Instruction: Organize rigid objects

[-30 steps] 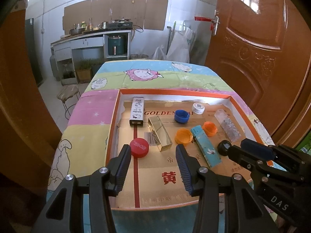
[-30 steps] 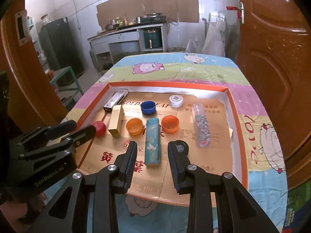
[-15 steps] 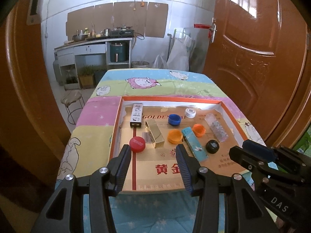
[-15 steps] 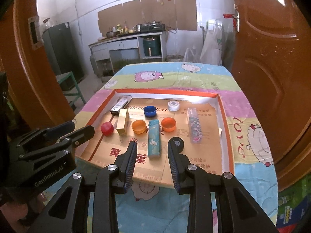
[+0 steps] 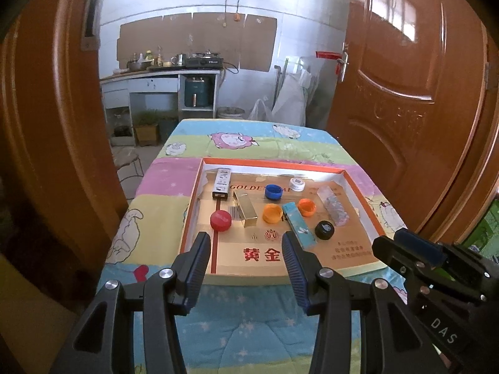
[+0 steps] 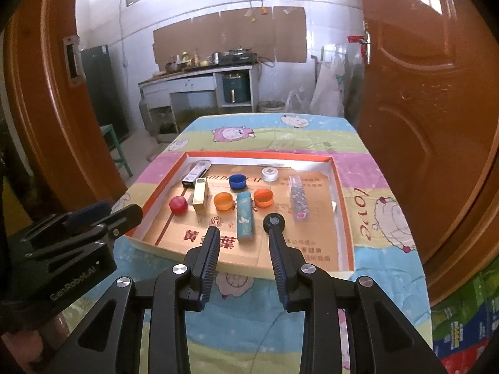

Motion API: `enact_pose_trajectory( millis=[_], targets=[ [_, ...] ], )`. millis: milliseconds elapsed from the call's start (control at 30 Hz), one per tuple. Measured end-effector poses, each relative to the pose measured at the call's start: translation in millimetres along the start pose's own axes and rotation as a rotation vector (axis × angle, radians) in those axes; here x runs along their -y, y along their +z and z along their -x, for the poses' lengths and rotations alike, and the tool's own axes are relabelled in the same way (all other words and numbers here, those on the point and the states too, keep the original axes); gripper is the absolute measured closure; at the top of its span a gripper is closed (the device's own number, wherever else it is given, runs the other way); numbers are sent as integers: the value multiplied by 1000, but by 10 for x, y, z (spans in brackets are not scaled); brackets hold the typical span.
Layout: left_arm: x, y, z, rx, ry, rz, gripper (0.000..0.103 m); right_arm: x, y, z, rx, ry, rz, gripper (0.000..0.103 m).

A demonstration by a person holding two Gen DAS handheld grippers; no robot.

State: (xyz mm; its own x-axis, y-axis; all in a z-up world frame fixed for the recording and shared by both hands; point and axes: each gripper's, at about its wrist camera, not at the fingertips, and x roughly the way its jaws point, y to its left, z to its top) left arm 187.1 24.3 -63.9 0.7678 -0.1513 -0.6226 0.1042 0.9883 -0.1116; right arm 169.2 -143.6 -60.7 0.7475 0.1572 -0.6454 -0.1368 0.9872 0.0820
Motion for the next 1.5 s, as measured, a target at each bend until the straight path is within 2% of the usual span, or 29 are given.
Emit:
enact_pose_trajectory(
  millis=[67, 167, 333, 533, 667, 1000, 1500],
  targets=[
    [12, -18, 66, 4, 10, 4, 55, -18, -25, 65, 7, -4, 1, 70],
    [70, -45, 186, 12, 67, -16, 56, -42, -56, 180, 22, -10, 3, 70],
    [176, -147, 495, 85, 129, -34, 56, -98, -113, 409, 60, -17, 13, 70],
    [252, -248, 791, 130, 124, -30, 56, -133, -174, 670, 103, -29, 13, 70],
    [259, -315, 951, 152, 88, -16, 56, -153, -224, 862, 133, -42, 8, 70],
    [322, -487, 1256, 187, 111, -36, 56, -291, -376, 1211, 179, -66, 18, 70],
    [315, -568, 1373, 203, 128, -40, 56, -374, -497, 1476, 226, -61, 37, 69]
  ],
)
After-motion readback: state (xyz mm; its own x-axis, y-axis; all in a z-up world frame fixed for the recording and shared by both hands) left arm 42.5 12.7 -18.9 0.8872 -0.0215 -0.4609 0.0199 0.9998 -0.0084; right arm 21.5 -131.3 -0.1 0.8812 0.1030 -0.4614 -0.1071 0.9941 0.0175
